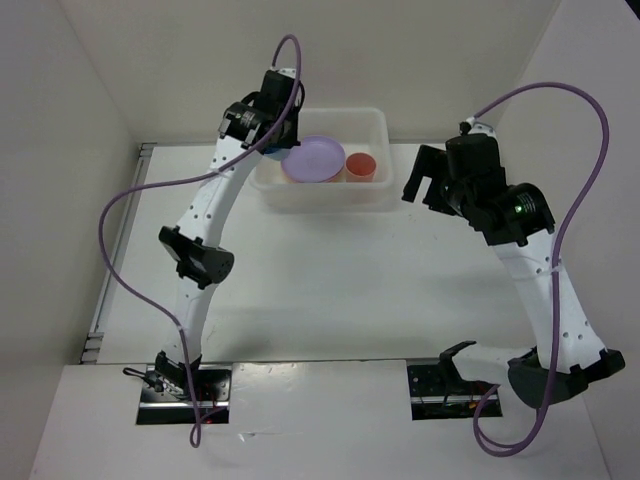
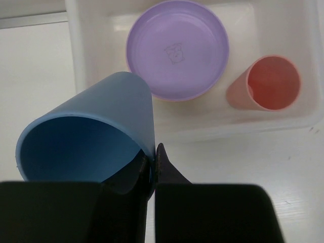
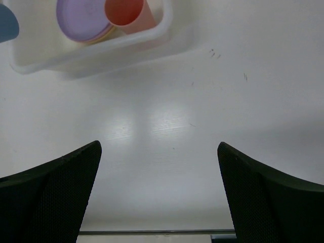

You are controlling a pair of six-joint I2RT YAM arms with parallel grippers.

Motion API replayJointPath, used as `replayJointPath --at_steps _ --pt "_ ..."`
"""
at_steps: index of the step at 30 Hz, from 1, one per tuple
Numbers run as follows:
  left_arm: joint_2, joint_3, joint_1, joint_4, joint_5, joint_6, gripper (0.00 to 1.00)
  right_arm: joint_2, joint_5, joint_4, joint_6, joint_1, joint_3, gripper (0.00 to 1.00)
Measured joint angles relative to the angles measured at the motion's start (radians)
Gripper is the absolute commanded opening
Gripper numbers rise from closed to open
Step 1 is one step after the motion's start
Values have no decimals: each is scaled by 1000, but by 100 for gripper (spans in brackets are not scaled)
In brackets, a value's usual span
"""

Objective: Place the mixed dishes into the plastic bin

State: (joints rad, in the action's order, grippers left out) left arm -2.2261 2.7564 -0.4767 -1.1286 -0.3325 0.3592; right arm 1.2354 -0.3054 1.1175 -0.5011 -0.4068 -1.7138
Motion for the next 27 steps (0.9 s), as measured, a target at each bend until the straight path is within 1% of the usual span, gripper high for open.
replayJointPath --at_steps 3,9,14,19,27 --pt "-89 51 11 -3 8 -16 0 -50 33 -18 1 45 98 100" --pt "-194 109 31 4 9 -19 0 -90 83 -57 21 110 170 100" --pt "-268 117 35 6 21 -20 0 -100 122 -86 28 124 210 100" --pt "-336 117 54 6 66 -20 0 -101 144 -94 28 124 262 100" --pt "-385 117 90 -3 103 -21 0 -102 159 -109 27 124 300 100"
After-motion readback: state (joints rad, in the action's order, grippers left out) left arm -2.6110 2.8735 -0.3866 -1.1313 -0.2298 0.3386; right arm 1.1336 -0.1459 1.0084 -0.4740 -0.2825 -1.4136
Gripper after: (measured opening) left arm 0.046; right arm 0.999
